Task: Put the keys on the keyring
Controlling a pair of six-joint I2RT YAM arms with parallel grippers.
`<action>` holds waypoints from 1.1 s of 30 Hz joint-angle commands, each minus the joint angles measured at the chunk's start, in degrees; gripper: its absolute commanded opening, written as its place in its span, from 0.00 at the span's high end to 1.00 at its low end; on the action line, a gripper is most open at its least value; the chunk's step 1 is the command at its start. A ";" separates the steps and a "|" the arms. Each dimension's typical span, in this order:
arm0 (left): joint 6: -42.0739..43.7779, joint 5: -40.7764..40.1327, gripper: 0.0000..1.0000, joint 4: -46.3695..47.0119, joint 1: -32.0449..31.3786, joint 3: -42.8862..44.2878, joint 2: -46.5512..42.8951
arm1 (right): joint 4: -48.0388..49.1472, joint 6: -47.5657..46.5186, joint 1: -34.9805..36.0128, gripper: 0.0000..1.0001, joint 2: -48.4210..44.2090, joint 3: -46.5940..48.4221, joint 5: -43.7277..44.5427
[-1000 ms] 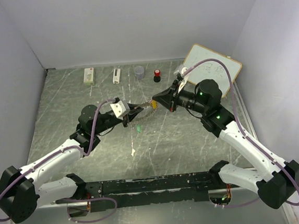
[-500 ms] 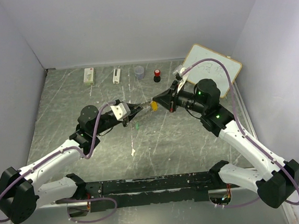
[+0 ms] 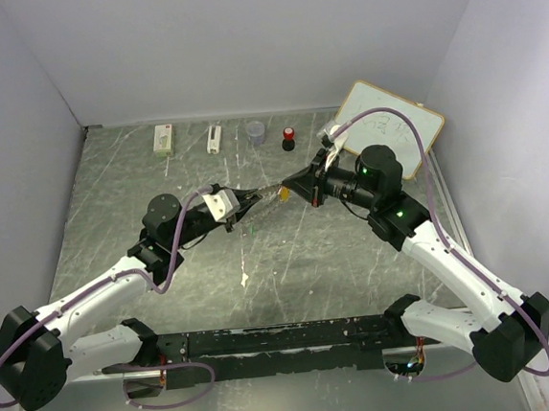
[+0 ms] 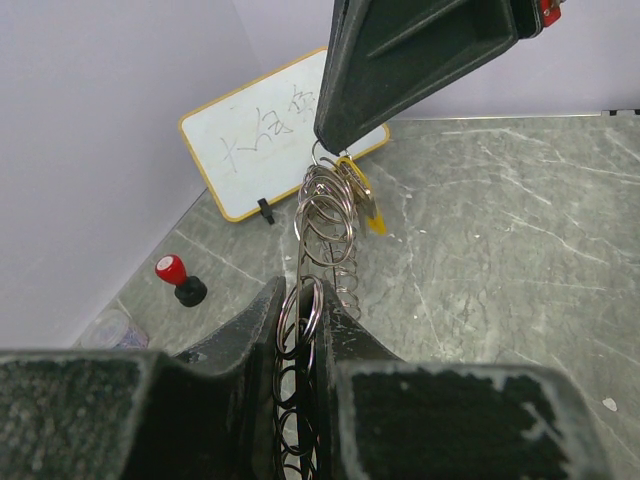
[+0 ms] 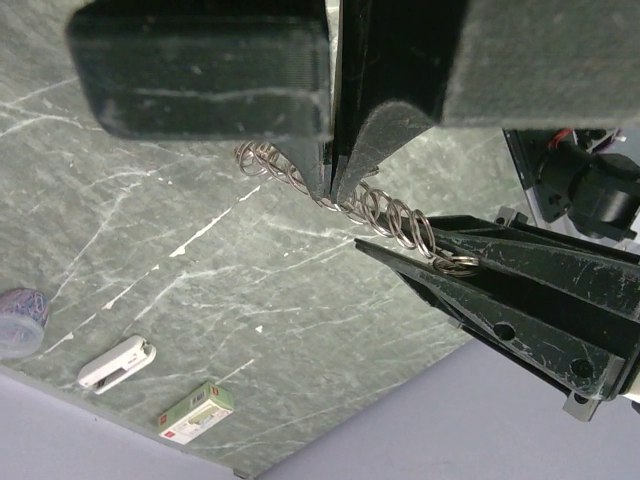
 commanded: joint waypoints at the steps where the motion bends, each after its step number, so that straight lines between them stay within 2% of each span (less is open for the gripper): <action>1: 0.95 -0.44 0.93 4.94 -0.45 -0.40 -1.65 | -0.99 0.16 0.25 1.00 -0.75 1.22 1.80; 11: 0.29 -1.80 0.93 6.24 -0.45 -1.31 -2.33 | -1.32 0.34 0.27 1.00 -1.34 0.62 3.43; 22: -2.89 -8.71 0.93 9.03 -0.38 -2.28 -1.98 | -0.22 0.53 0.26 1.00 -2.94 -0.77 4.20; 33: -4.52 -9.30 0.93 12.17 -0.45 -3.20 1.72 | -4.05 -1.20 0.26 1.00 -2.47 5.00 5.26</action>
